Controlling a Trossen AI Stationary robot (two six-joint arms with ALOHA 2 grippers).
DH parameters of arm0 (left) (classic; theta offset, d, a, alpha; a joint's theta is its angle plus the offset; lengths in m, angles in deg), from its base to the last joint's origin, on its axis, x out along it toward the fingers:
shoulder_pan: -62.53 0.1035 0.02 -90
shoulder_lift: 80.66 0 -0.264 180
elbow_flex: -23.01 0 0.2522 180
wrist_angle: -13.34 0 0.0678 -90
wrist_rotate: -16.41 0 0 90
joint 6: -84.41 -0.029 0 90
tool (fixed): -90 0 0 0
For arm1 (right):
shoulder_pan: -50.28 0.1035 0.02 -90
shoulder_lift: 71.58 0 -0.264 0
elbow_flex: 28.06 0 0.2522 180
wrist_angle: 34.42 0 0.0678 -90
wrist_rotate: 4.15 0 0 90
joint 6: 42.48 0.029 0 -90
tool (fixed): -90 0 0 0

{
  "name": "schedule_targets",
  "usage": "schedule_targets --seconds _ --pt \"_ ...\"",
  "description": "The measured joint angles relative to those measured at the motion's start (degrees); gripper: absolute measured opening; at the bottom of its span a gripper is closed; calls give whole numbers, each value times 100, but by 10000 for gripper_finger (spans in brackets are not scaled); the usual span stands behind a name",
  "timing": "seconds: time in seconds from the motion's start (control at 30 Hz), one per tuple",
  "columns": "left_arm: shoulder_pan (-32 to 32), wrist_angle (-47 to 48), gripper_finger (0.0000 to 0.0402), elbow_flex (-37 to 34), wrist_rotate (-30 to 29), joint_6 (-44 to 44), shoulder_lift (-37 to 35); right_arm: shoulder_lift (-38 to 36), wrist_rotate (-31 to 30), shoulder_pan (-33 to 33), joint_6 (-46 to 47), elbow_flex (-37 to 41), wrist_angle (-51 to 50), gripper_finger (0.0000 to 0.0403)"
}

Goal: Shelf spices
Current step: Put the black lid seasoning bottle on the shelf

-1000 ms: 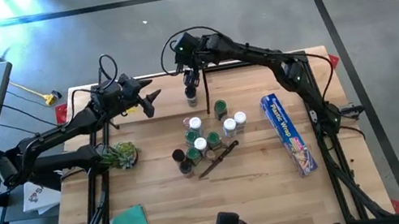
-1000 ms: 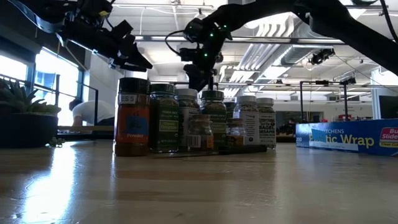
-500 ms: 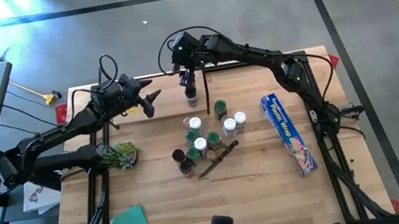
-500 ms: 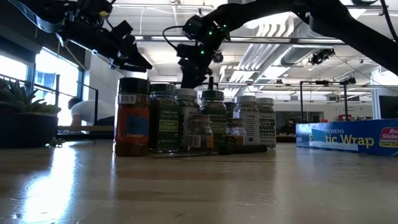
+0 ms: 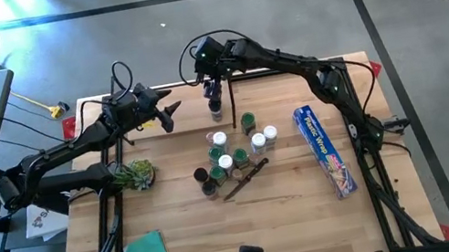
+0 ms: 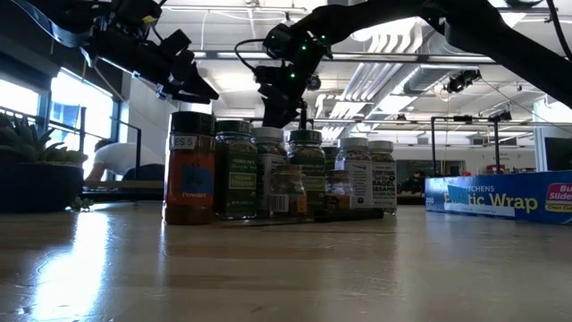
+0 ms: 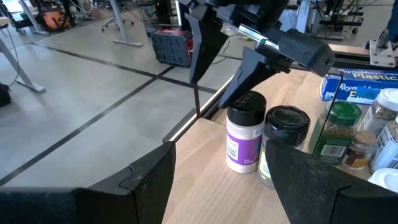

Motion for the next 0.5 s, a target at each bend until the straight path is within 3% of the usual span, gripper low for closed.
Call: schedule_targets --seconds 0.4,0.5 --pt "-39 52 245 0 52 -95 -42 -483 -196 78 -97 -188 -87 255" --pt "-254 115 245 0 634 -196 -265 -841 13 296 -201 -195 -407 255"
